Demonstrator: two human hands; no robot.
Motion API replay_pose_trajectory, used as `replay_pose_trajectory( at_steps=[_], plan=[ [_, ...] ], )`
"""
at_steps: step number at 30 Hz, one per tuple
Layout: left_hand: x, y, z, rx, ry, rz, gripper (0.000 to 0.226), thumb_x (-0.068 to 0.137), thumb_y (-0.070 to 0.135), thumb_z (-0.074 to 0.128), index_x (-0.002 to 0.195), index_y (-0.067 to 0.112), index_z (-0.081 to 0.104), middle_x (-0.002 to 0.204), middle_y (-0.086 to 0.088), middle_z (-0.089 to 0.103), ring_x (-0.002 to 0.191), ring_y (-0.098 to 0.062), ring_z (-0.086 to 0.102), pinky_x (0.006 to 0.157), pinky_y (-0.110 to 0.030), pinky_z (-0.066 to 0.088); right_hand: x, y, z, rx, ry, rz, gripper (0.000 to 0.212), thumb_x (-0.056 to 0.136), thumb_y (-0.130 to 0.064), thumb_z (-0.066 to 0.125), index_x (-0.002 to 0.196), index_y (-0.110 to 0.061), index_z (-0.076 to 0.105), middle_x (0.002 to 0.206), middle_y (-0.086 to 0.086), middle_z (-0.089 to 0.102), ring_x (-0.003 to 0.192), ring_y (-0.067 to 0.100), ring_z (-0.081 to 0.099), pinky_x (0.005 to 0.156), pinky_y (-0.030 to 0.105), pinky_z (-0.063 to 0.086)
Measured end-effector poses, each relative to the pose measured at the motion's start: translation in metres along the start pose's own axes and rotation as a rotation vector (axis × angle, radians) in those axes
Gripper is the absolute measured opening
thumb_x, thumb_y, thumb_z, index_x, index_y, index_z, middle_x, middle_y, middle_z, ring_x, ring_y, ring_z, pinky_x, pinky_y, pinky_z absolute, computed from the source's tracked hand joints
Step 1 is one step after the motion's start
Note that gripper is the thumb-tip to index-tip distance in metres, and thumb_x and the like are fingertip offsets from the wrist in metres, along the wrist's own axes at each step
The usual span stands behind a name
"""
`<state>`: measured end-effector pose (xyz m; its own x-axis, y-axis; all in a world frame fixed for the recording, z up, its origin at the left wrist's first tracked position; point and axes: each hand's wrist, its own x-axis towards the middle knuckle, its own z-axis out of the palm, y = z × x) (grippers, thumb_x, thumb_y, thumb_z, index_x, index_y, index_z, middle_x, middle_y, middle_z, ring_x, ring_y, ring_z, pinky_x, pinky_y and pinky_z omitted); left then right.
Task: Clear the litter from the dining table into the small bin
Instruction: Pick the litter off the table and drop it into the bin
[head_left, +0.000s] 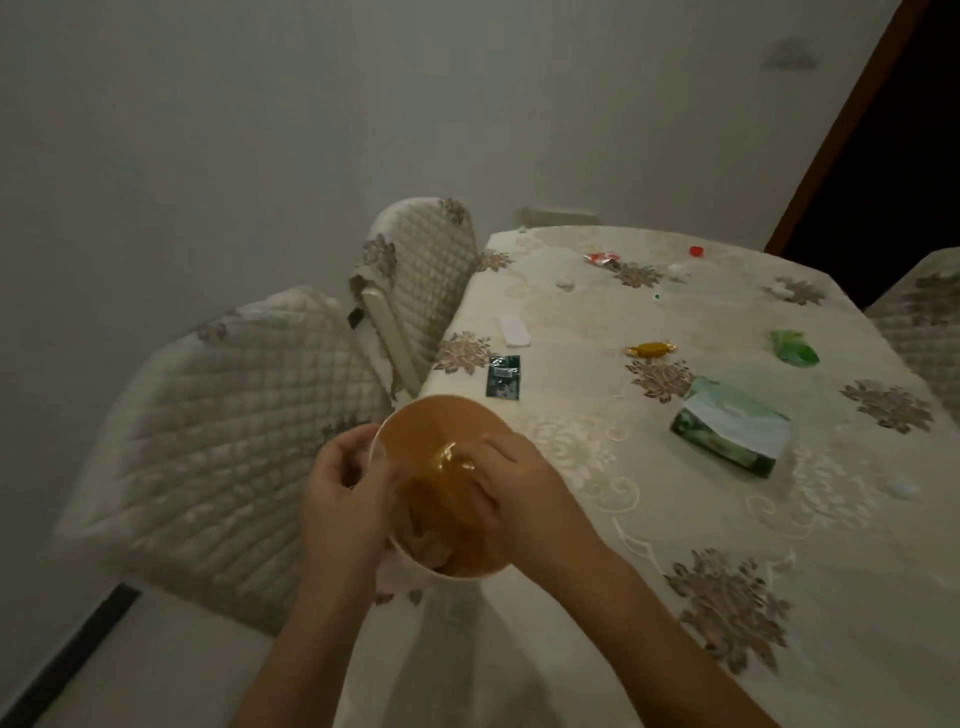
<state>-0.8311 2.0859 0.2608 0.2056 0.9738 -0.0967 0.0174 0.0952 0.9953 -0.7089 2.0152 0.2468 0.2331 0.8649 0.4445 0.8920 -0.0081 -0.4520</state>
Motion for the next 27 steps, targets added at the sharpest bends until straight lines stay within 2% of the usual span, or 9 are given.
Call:
replay_pose_trajectory(
  at_steps=[3,5,7,10,14,17,20,22,27],
  plan=[
    [0.004,0.005,-0.051,-0.015,0.088,-0.005,0.018,0.079,0.020,0.063,0.082,0.037,0.059,0.095,0.000,0.065,0.090,-0.026,0.063,0.077,-0.046,0.054,0.011,-0.037,0.027,0.047,-0.082,-0.013,0.030,0.084,-0.013,0.056,0.115,-0.013,0.057,0.121,0.011,0.059,0.107,0.026,0.052,0.082,0.024,0.038],
    [0.006,0.009,-0.090,-0.037,0.154,0.010,0.016,0.079,0.021,0.064,0.080,0.036,0.059,0.090,0.001,0.066,0.089,-0.026,0.064,0.077,-0.044,0.054,0.020,-0.065,0.038,0.033,-0.043,-0.075,0.032,0.080,-0.022,0.055,0.111,-0.015,0.058,0.111,0.008,0.063,0.101,0.017,0.053,0.080,0.020,0.043],
    [0.009,0.014,-0.133,-0.037,0.214,0.034,0.012,0.078,0.024,0.065,0.082,0.034,0.061,0.091,-0.004,0.067,0.090,-0.030,0.064,0.078,-0.047,0.054,0.032,-0.098,0.048,0.074,0.045,-0.131,0.035,0.079,-0.027,0.055,0.111,-0.014,0.057,0.109,0.009,0.064,0.102,0.011,0.048,0.086,0.016,0.039],
    [0.016,0.024,-0.203,-0.072,0.297,0.041,0.015,0.078,0.021,0.064,0.084,0.034,0.061,0.096,-0.007,0.065,0.091,-0.031,0.062,0.077,-0.047,0.053,0.052,-0.150,0.065,0.083,0.145,-0.156,0.045,0.080,-0.035,0.054,0.119,-0.012,0.052,0.118,0.011,0.058,0.113,0.018,0.047,0.097,0.027,0.039],
    [0.029,0.046,-0.300,-0.110,0.365,0.113,0.017,0.078,0.018,0.063,0.081,0.034,0.061,0.087,-0.001,0.063,0.086,-0.027,0.061,0.075,-0.045,0.052,0.083,-0.216,0.101,0.029,0.185,-0.158,0.060,0.077,-0.045,0.050,0.128,-0.015,0.041,0.130,0.012,0.049,0.122,0.022,0.038,0.101,0.042,0.036],
    [0.042,0.058,-0.362,-0.113,0.410,0.156,0.021,0.078,0.013,0.062,0.082,0.033,0.059,0.084,0.000,0.059,0.081,-0.023,0.058,0.072,-0.041,0.050,0.101,-0.258,0.134,0.033,0.147,-0.123,0.066,0.076,-0.045,0.054,0.133,-0.018,0.033,0.139,0.008,0.041,0.130,0.019,0.028,0.106,0.041,0.028],
    [0.058,0.060,-0.411,-0.117,0.470,0.165,0.023,0.078,0.010,0.061,0.082,0.033,0.058,0.082,0.000,0.057,0.078,-0.021,0.057,0.065,-0.035,0.048,0.113,-0.289,0.168,0.005,0.097,-0.116,0.069,0.075,-0.042,0.059,0.134,-0.019,0.031,0.141,0.008,0.039,0.131,0.025,0.030,0.107,0.046,0.028],
    [0.072,0.059,-0.435,-0.135,0.495,0.147,0.022,0.079,0.010,0.061,0.084,0.031,0.058,0.080,0.000,0.056,0.076,-0.021,0.057,0.066,-0.035,0.047,0.122,-0.303,0.191,-0.024,0.055,-0.122,0.068,0.077,-0.041,0.059,0.134,-0.020,0.031,0.141,0.008,0.039,0.131,0.025,0.030,0.106,0.041,0.023],
    [0.122,0.052,-0.477,-0.155,0.536,0.111,0.020,0.081,0.010,0.058,0.096,0.024,0.062,0.080,0.001,0.057,0.074,-0.017,0.056,0.064,-0.033,0.047,0.159,-0.316,0.248,-0.055,-0.001,-0.144,0.065,0.076,-0.050,0.046,0.132,-0.020,0.033,0.135,0.009,0.046,0.127,0.025,0.038,0.104,0.037,0.027]
  ],
)
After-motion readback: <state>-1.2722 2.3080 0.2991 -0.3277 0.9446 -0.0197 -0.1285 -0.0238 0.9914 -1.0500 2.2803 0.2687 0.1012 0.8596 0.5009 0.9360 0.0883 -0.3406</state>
